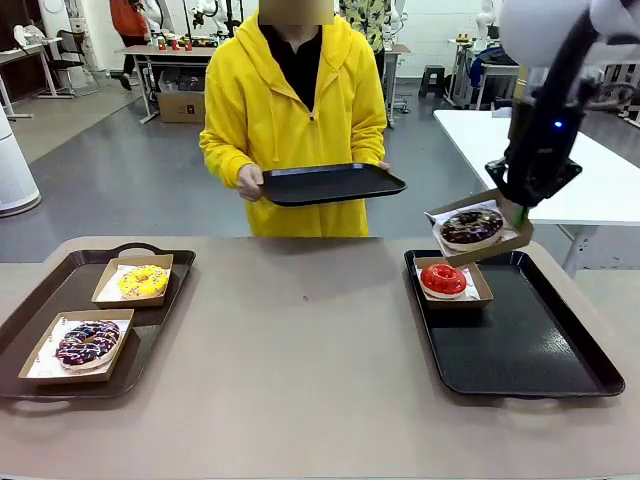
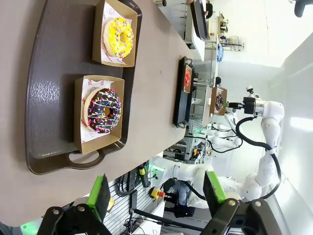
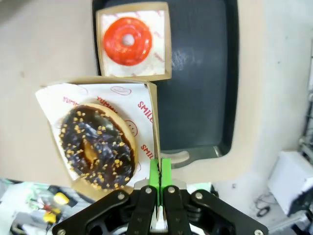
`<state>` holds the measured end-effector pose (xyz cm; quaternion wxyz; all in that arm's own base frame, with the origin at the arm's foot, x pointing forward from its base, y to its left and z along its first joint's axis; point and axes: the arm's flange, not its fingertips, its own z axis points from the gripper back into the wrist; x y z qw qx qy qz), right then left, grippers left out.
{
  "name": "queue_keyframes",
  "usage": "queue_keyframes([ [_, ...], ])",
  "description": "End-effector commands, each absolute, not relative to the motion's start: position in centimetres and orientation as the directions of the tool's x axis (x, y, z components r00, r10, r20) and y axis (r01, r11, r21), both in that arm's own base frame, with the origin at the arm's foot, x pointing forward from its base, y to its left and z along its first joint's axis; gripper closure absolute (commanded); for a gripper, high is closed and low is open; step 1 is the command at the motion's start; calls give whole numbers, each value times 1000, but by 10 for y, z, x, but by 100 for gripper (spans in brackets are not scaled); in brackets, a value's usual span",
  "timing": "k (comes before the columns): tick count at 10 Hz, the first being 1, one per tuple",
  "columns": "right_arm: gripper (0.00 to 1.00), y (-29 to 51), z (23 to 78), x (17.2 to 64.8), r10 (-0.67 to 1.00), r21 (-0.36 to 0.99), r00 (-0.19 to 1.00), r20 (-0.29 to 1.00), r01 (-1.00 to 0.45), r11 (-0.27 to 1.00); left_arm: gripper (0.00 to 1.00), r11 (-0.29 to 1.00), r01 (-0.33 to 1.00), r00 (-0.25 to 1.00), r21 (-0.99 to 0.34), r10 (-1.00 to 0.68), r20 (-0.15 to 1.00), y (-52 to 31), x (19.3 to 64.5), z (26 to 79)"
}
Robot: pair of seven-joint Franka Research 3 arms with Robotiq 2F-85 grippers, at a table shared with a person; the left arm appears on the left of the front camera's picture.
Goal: Individually package the donuts and arrange them on the tray.
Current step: Place the picked Paper togo box on the Handle tray.
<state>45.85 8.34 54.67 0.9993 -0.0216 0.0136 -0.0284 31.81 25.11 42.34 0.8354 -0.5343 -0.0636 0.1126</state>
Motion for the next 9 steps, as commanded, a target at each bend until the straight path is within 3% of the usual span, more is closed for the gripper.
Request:
queue_keyframes([
  [1, 99, 69, 532, 452, -72, 25, 997, 4, 71, 997, 0, 393, -116, 966, -912, 258, -12, 253, 317, 426],
  [3, 99, 71, 540, 457, -76, -28, 997, -17, 76, 997, 0, 393, -116, 966, -912, 258, -12, 253, 317, 426],
  [9, 99, 72, 536, 457, -78, -24, 997, -13, 77, 997, 0, 393, -116, 966, -912, 258, -12, 253, 317, 426],
])
